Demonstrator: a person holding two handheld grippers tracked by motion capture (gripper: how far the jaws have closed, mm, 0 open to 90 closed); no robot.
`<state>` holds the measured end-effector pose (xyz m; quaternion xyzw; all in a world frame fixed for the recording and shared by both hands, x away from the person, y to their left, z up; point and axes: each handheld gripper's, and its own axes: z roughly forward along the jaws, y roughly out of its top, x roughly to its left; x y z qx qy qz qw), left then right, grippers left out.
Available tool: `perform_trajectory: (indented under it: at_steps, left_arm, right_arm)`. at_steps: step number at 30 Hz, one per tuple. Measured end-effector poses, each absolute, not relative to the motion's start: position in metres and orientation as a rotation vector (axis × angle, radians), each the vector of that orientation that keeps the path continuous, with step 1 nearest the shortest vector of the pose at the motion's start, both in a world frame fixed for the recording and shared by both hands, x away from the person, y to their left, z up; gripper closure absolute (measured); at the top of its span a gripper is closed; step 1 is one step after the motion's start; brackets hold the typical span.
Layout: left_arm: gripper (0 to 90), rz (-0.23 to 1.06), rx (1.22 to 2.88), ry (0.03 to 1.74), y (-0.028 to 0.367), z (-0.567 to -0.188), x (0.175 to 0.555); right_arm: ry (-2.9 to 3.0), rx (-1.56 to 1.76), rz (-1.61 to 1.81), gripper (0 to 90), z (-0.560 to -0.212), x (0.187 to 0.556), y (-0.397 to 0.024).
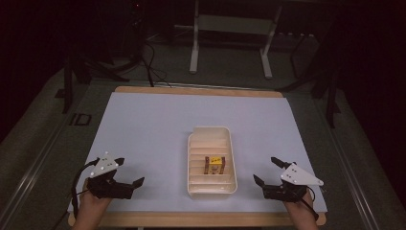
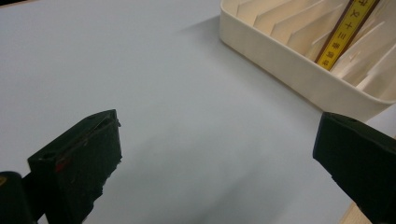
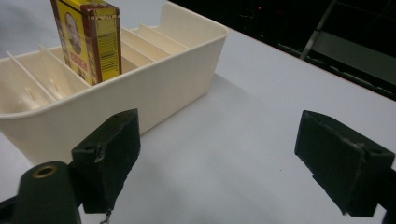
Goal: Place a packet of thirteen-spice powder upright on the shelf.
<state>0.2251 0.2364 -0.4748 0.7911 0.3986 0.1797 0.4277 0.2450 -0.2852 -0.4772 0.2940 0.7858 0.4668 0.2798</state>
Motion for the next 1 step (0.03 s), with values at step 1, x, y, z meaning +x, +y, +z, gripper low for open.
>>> perform_trajectory:
  at_steps: [1]
  left_arm:
    - [1.4,0.448,1.977,0.989,0.2355,-0.4747,0.2246]
  right_arm:
    - [2.106,0.787,1.252,14.3,-0.4769,0.2446,-0.2853]
